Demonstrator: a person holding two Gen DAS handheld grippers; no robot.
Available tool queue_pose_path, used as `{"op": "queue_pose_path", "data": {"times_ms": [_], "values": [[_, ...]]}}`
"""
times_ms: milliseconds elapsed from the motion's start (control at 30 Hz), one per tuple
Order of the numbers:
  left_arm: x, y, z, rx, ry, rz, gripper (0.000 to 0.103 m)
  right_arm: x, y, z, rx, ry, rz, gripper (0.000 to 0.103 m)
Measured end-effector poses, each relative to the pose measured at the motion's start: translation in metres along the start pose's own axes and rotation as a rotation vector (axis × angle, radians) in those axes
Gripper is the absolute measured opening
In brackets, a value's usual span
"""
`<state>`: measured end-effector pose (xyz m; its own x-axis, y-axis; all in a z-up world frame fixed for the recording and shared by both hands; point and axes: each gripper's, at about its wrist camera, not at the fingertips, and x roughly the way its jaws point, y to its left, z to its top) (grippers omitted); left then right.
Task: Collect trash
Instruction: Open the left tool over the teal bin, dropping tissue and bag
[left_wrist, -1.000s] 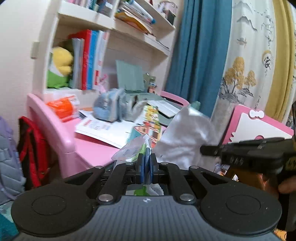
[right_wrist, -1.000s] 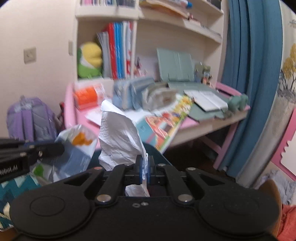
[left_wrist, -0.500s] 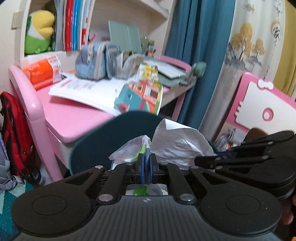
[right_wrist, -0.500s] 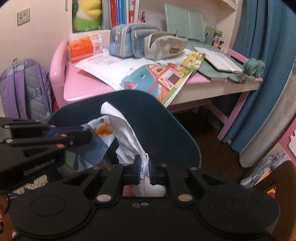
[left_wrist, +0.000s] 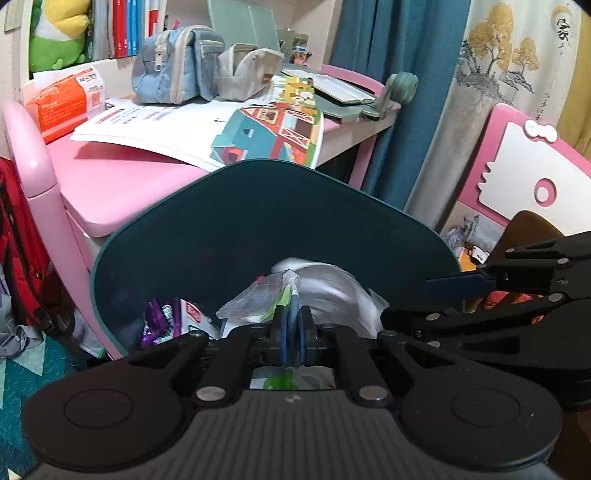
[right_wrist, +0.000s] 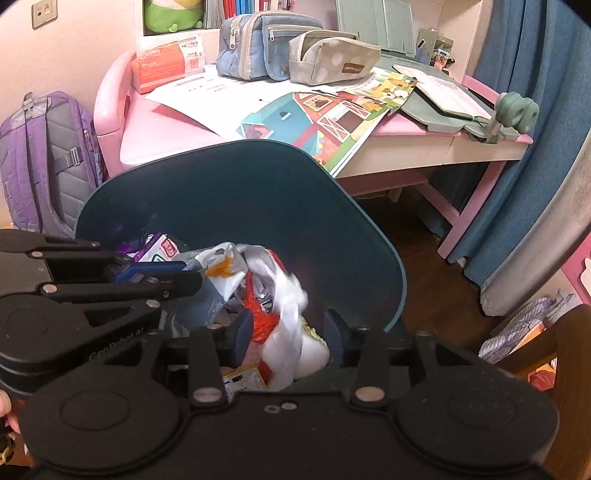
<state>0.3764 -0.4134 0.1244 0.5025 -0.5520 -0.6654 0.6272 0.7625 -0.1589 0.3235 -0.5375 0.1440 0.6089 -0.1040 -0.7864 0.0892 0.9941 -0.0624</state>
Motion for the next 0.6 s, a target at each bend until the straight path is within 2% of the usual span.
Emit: {"op": "queue_pose_path", "data": {"times_ms": [200,333,400,500,567,600], "values": [[-0.010,-0.006,-0.001,0.003,0.004,0.002,0.011,-0.019,-0.002,-0.003,0.010,-0.031,0.007,0.045],[-0.021,-0.007,-0.004,-0.003,-0.007,0.016,0.035,-0.038,-0.001,-0.007,0.016,-0.059,0.014,0.046],[-0.032,-0.006,-0.007,-0.007,-0.023,0.010,0.043,-0.049,0.001,-0.009,0.015,-0.073,0.025,0.046],[-0.051,-0.004,-0.011,-0.014,-0.047,0.003,0.046,-0.065,0.010,-0.013,-0.002,-0.095,0.039,0.047],[-0.067,-0.002,-0.014,-0.025,-0.067,0.012,0.057,-0.076,0.017,-0.016,-0.011,-0.112,0.053,0.048],[-0.075,0.000,-0.016,-0.026,-0.076,0.019,0.058,-0.081,0.021,-0.017,-0.018,-0.118,0.062,0.048]]}}
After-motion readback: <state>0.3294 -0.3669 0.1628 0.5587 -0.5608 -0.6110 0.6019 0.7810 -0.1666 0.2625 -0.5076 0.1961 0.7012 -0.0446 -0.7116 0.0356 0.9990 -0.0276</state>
